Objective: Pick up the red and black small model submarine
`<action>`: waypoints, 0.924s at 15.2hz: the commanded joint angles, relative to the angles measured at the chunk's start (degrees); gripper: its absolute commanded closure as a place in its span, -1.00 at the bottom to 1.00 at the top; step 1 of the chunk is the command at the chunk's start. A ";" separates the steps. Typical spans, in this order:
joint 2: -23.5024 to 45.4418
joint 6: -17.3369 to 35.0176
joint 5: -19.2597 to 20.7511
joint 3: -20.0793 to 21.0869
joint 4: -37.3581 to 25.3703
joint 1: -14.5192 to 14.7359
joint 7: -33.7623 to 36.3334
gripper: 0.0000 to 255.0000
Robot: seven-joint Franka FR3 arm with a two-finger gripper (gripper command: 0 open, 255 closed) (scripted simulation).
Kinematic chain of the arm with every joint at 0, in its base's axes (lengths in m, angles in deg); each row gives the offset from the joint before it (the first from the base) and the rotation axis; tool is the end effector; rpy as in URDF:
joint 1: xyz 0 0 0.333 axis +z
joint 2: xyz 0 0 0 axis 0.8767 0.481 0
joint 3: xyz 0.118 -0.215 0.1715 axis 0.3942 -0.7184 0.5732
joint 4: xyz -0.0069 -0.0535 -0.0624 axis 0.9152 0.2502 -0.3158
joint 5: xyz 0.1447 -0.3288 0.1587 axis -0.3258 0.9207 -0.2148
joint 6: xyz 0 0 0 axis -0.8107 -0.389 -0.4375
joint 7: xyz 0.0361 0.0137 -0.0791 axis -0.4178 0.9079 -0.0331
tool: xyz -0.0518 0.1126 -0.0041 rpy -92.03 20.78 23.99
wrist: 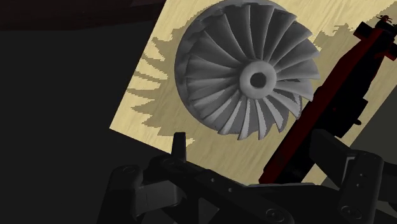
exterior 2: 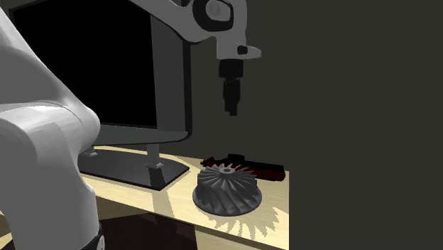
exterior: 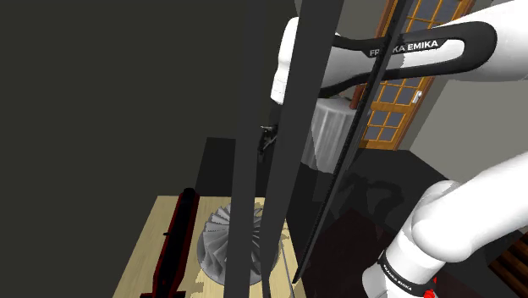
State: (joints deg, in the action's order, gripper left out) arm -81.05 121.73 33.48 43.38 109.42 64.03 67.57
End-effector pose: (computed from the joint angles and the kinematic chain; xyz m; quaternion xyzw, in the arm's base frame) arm 0.3870 0.1952 0.4677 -0.9980 0.0582 -0.0028 0.0238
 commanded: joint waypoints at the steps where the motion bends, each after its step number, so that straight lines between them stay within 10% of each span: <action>1: 4.18 2.61 0.69 2.26 -1.62 -0.10 2.35 -1.00; 14: 33.65 13.63 16.34 11.13 -16.02 3.67 22.57 -1.00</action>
State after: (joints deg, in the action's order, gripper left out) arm -50.11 134.63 48.01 53.39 94.40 66.32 88.11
